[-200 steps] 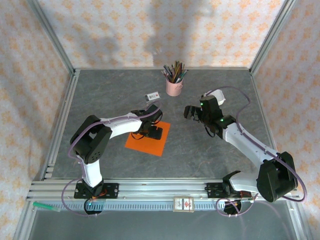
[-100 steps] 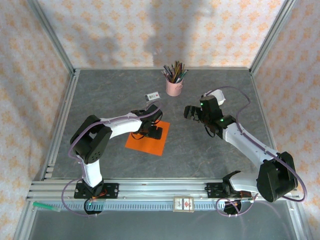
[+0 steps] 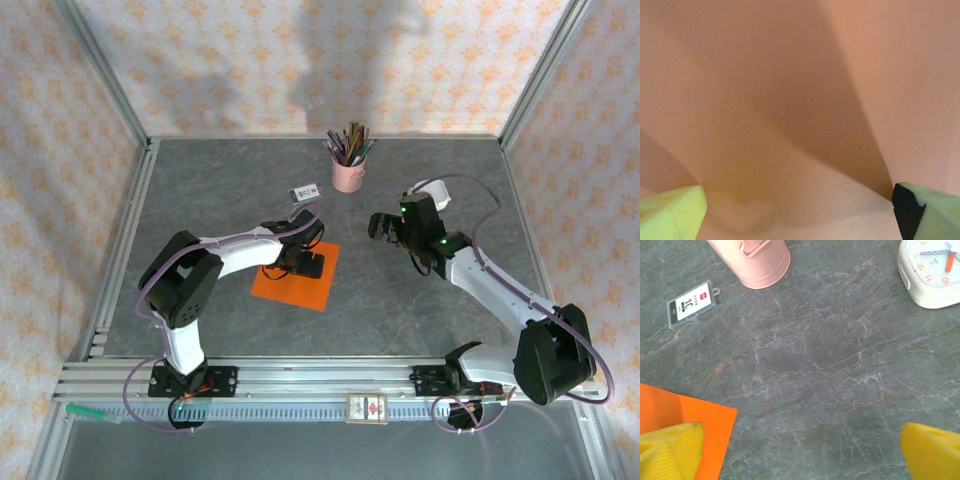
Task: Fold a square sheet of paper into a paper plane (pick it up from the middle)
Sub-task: Fold the square sheet of paper at the bottom-center of the table.
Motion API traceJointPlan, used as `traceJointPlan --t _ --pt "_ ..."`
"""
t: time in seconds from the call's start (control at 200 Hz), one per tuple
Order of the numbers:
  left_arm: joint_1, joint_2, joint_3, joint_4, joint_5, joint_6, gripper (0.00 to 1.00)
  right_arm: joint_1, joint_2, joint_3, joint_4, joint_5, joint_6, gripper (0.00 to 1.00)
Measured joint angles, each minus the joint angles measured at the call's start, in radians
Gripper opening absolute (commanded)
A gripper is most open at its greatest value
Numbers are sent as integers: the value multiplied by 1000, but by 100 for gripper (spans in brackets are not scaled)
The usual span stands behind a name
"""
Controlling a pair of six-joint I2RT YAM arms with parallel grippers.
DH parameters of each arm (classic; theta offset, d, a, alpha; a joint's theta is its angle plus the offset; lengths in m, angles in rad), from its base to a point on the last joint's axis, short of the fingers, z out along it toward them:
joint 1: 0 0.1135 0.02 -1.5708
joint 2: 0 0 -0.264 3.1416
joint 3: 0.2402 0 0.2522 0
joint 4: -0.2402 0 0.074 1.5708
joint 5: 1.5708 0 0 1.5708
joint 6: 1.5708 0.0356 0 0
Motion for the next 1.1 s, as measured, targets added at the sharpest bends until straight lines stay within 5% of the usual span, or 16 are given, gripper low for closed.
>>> traceJointPlan --t 0.551,1.101 --pt "-6 -4 0 4 -10 -21 84 0 -1 -4 0 0 0 100" --pt "-13 -64 -53 90 64 -80 42 0 -1 -4 0 -4 7 100"
